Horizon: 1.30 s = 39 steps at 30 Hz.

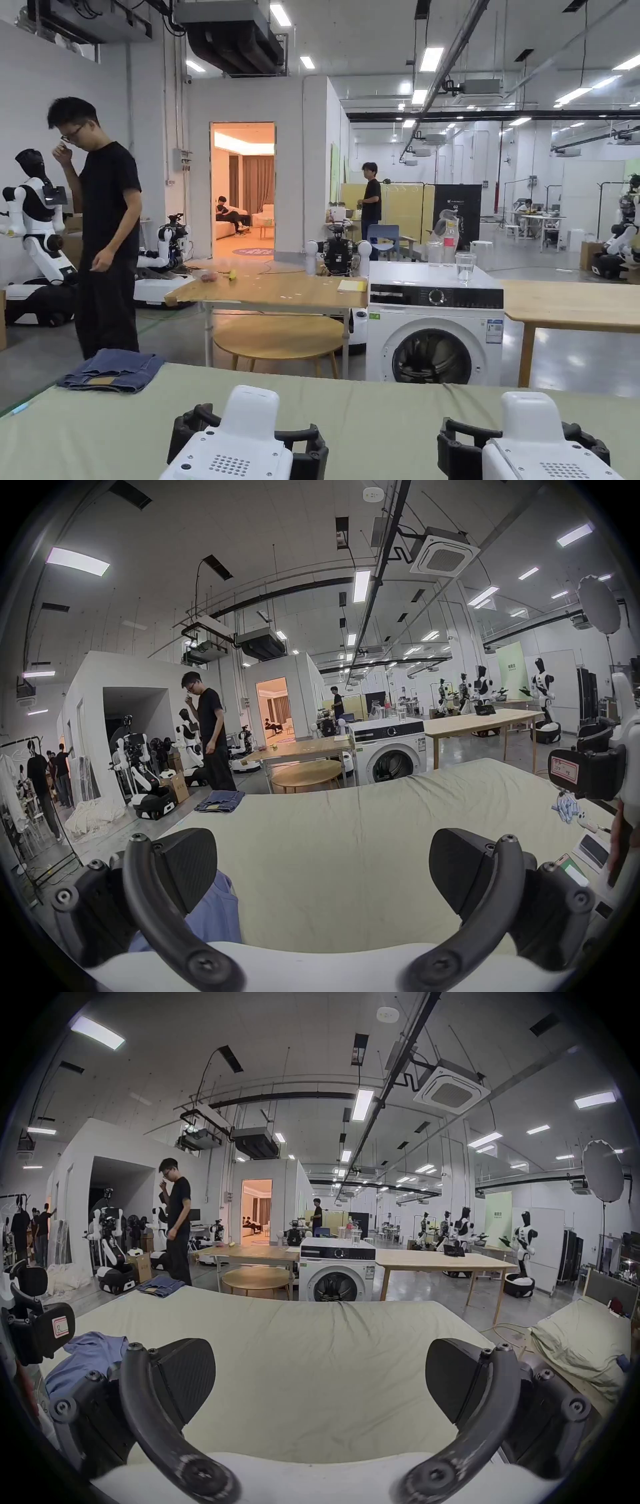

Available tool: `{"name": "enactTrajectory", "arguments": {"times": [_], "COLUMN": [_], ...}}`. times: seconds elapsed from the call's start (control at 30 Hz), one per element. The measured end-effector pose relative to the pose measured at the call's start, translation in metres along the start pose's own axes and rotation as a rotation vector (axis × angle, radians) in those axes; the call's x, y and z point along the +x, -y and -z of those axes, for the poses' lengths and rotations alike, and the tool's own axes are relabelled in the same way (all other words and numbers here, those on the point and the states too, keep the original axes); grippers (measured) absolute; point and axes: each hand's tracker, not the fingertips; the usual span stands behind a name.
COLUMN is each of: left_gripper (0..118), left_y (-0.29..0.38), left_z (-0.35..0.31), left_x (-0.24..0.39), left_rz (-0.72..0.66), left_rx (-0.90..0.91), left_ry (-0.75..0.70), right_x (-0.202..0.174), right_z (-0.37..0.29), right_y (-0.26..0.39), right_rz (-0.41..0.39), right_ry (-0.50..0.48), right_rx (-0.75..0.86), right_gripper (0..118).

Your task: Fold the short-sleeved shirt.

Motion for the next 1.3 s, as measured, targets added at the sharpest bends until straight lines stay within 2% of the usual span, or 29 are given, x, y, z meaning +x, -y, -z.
{"name": "enactTrajectory", "arguments": {"times": [1.3], "left_gripper": [118], "left_y": [-0.0003], "left_z": [-0.0020], "left_x": [0.0015], "left_rz": [-0.027], "left_rx": [-0.003], "left_ry": [-0.001], "right_x": [0.0004], "right_z": [-0.0086], "right_y": [-0.0016], "right_rz": [-0.025], "right_ry": [0.037], "right_rx": [0.035], "right_gripper": [118]}}
